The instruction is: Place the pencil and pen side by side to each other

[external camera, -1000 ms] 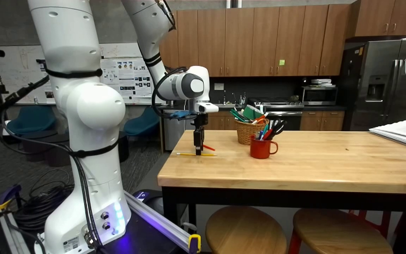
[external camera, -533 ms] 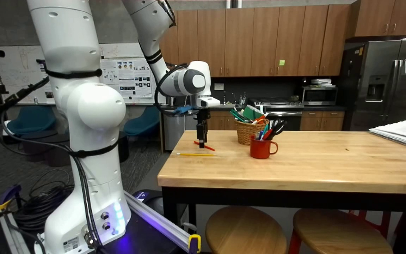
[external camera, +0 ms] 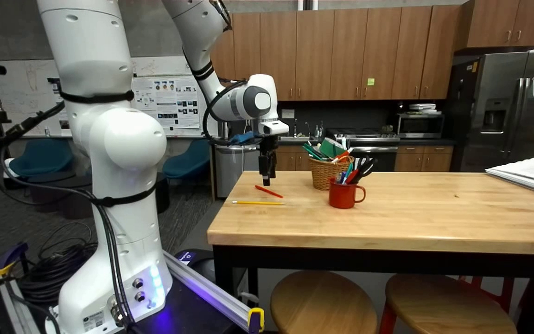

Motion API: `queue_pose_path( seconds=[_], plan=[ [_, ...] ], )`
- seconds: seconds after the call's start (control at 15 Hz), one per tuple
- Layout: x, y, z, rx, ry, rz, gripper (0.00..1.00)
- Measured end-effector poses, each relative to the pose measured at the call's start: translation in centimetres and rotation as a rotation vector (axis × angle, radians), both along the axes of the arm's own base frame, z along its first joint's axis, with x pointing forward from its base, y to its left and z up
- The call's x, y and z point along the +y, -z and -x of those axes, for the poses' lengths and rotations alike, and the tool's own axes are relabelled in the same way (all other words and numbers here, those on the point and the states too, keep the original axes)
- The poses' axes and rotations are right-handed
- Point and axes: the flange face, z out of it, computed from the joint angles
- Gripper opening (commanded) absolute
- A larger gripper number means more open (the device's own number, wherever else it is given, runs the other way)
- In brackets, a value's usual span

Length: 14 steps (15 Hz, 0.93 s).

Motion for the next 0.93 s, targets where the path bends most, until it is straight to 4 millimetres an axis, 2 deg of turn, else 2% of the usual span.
queue_pose_path(
  seconds=[0.6, 0.93],
  plan=[
    [4.2, 0.5, -1.9, 0.0, 0.087, -0.073, 1.0],
    [4.9, 1.6, -2.2, 0.021, 0.183, -0.085, 1.0]
  ],
)
